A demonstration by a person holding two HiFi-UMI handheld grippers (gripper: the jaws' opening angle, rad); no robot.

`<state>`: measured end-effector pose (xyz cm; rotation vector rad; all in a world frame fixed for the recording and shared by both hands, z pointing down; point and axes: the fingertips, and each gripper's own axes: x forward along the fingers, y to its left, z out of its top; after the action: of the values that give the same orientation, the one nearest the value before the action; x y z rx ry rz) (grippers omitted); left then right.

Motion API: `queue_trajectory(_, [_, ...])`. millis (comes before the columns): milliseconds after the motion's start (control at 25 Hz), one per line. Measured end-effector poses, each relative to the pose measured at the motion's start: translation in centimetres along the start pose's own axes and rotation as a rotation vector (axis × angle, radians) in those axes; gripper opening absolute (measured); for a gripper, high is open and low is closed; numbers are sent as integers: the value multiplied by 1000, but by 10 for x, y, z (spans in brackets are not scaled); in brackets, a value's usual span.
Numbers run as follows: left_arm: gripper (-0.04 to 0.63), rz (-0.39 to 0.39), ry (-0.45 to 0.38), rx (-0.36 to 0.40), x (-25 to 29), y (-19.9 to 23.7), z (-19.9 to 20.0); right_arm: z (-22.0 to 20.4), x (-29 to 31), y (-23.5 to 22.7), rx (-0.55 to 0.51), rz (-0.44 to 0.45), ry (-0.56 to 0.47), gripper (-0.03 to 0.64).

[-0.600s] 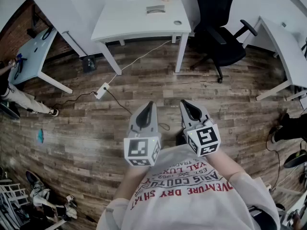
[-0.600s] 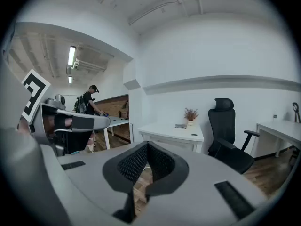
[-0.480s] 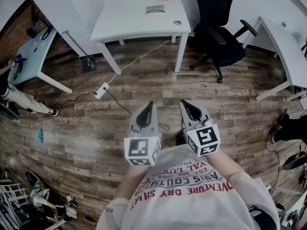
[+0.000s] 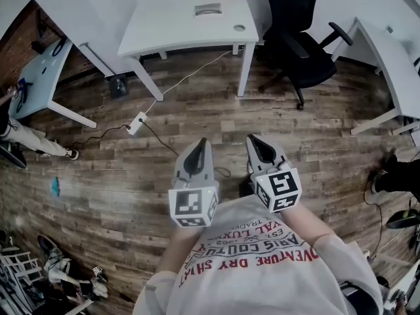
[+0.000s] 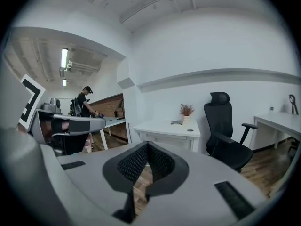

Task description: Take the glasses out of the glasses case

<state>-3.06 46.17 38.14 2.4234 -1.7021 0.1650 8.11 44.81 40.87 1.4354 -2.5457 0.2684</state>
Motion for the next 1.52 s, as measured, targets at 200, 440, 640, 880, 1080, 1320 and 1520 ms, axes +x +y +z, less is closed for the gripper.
queue_trajectory(200, [2,15,16,-6,27,1,-2,0,17,-23,12,6,15,12])
queue_trajectory(440, [2,46,26,-14,86,-1,5,9,52,-72,19,34,16,12])
queue_trajectory(640, [2,77,28,-26,149,-13,21,31,84,-129,15,74,25,12])
queue_trajectory(880, [2,106,30,-45,218,-28,32,41,115,-187,-6,129,50,12])
queue_trajectory(1080, [2,101,67,-65,259,-43,30,37,132,-230,24,137,89,12])
queue_trajectory(1320, [2,101,102,-84,291,-27,28,35,161,-247,60,135,104,12])
queue_trajectory(1520, [2,75,101,-88,324,-7,29,39,195,-259,50,116,98,12])
